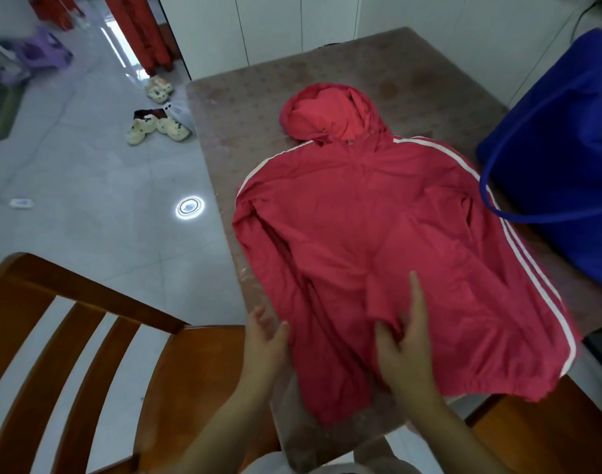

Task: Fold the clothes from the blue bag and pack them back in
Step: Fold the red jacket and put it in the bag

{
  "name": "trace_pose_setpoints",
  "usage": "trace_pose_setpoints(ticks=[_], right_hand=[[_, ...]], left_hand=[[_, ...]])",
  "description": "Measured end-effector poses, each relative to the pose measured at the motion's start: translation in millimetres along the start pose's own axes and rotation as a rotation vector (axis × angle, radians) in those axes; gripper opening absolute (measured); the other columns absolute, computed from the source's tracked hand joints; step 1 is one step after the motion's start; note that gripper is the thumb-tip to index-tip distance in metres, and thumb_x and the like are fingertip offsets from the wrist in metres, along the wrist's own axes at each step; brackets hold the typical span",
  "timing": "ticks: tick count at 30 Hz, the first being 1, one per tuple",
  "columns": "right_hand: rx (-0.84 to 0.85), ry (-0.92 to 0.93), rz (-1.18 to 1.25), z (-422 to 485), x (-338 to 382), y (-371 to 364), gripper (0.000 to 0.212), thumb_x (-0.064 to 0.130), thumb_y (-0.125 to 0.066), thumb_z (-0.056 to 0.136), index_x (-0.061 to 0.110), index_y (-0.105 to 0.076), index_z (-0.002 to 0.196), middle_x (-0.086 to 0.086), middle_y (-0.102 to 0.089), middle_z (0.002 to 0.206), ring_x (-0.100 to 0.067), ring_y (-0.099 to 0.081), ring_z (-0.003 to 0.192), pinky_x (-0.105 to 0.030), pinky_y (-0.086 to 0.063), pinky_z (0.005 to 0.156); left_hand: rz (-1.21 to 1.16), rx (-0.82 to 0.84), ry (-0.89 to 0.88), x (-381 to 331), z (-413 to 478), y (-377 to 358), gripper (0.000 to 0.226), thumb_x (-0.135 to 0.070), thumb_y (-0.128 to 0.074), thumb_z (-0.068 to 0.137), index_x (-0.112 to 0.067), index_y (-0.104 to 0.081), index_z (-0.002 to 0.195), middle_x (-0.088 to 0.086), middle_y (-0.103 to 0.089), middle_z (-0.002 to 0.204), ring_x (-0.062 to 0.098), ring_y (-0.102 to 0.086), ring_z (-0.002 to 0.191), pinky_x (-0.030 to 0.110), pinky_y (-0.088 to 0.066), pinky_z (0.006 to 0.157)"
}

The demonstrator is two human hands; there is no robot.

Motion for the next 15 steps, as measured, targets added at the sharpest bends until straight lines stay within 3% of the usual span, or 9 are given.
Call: trace_pose_setpoints(ticks=[3,6,8,11,13,15], right_hand=[[-0.145,-0.058,0.039,20.9,4.3,17.4,0.071,-0.001,-0.054,0.091,0.023,-0.019,0.147,0.013,-0.026,0.147,0.027,-0.027,0.121,0.001,-0.025,0.1],[-0.114,-0.026,0.041,27.5,10.3,20.8,0.071,0.0,-0.053,0.091,0.021,-0.017,0.148,0.007,-0.026,0.15,0.011,-0.029,0.132,-0.011,-0.026,0.109],[-0.092,0.018,0.076,29.1,16.6,20.0,0.074,-0.005,-0.053,0.09,0.026,-0.016,0.147,0.011,-0.027,0.15,0.003,-0.031,0.135,-0.018,-0.029,0.11],[-0.037,0.096,0.112,24.2,29.5,17.1,0.079,-0.001,-0.053,0.086,0.042,-0.016,0.142,0.022,-0.029,0.147,0.005,-0.038,0.13,-0.014,-0.034,0.105],[0.121,0.128,0.029,12.2,36.8,11.1,0.079,0.013,-0.052,0.081,0.045,-0.014,0.142,0.041,-0.035,0.136,0.017,-0.043,0.118,-0.005,-0.036,0.095],[0.499,0.107,-0.167,-2.0,44.5,-1.3,0.084,0.033,-0.055,0.077,0.057,-0.005,0.141,0.047,-0.039,0.127,0.017,-0.046,0.116,0.0,-0.034,0.09]], left_hand=[[0.164,0.087,-0.178,15.5,-4.4,-22.8,0.07,-0.009,-0.068,0.083,-0.014,-0.026,0.14,-0.006,-0.041,0.129,0.015,-0.042,0.124,0.033,-0.037,0.105],[0.168,0.136,-0.145,21.2,-1.9,-50.0,0.073,-0.005,-0.067,0.082,-0.008,-0.022,0.14,0.002,-0.04,0.13,0.017,-0.044,0.122,0.029,-0.038,0.103],[0.124,0.024,-0.129,13.5,5.3,-42.5,0.057,-0.003,-0.061,0.085,-0.007,-0.031,0.132,0.009,-0.051,0.123,0.018,-0.055,0.112,0.029,-0.044,0.093],[0.086,-0.224,-0.234,-30.3,21.7,14.9,0.046,-0.009,-0.052,0.092,-0.011,-0.031,0.133,0.007,-0.058,0.099,0.015,-0.06,0.081,0.029,-0.049,0.07],[0.148,-0.375,-0.41,-74.8,25.4,65.2,0.051,-0.011,-0.049,0.095,-0.02,-0.025,0.139,0.002,-0.056,0.092,0.016,-0.057,0.075,0.028,-0.047,0.069],[0.306,-0.492,-0.611,-116.2,27.3,107.9,0.057,-0.013,-0.049,0.096,-0.021,-0.02,0.145,0.005,-0.056,0.099,0.015,-0.058,0.081,0.029,-0.049,0.076]])
Point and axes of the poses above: each hand's wrist, its own z-axis towards the middle knuckle, its own y-axis out of the back of the hand, x = y × z, the point moved 2 cm from there along z, towards the middle knuckle
